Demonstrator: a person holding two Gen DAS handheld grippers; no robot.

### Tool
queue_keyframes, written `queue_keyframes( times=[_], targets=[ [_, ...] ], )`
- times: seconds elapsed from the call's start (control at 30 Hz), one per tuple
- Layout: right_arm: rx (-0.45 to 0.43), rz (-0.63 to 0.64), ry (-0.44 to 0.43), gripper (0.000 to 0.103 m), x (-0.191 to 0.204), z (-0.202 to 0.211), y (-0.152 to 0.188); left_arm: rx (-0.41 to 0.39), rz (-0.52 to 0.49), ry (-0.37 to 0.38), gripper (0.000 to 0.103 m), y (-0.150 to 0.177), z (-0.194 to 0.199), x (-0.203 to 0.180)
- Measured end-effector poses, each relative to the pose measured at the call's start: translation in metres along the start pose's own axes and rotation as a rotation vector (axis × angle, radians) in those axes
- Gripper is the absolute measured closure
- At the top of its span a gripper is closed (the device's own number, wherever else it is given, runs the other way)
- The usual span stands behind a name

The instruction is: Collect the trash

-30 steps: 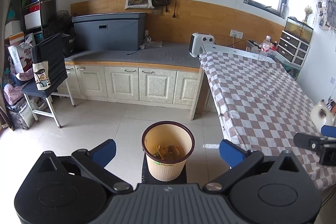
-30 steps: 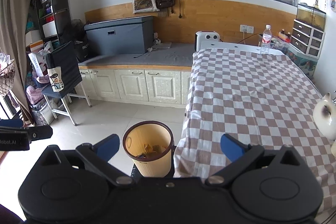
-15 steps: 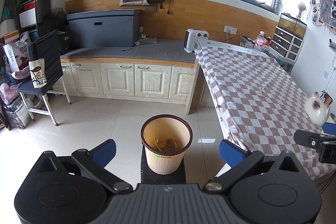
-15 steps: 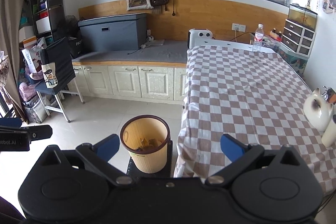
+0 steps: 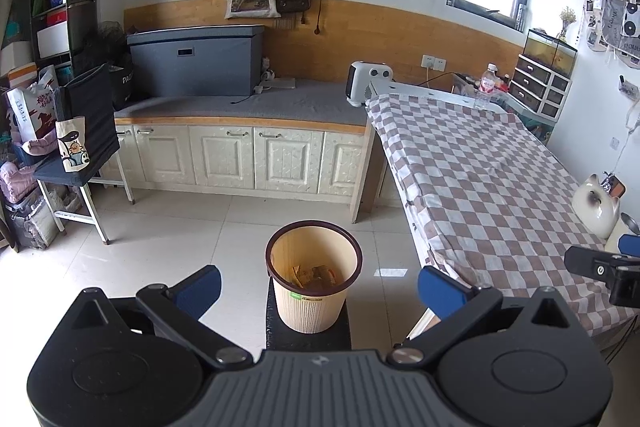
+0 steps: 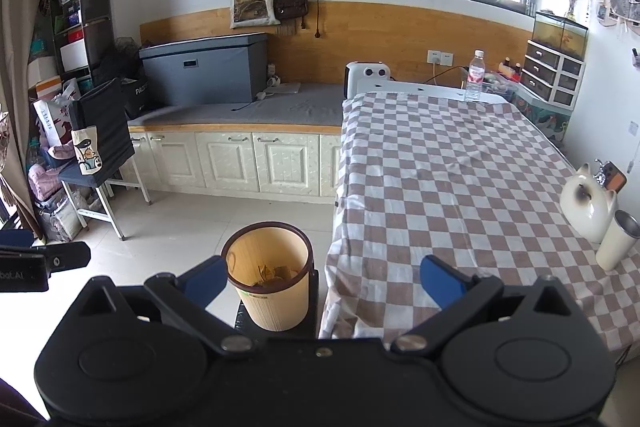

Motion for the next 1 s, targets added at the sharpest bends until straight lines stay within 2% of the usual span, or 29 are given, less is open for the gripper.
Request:
queue_keyframes(
  times=[1.0],
  targets=[
    [0.001, 0.001, 0.001, 0.000, 0.0006, 0.0017, 0.0009, 0.002, -0.002, 0.002, 0.000, 0.0011, 0.0012, -0.0058]
  ],
)
Point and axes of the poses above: each gripper's, at about its wrist camera, not at the fingertips, and z roughly against the way its jaws point, x to its left, y to its underside, the point moved 10 cm from there along -z, roughly the way its jaws point, and after that the axes turned 7 degrees about z, right-handed, at the moved point
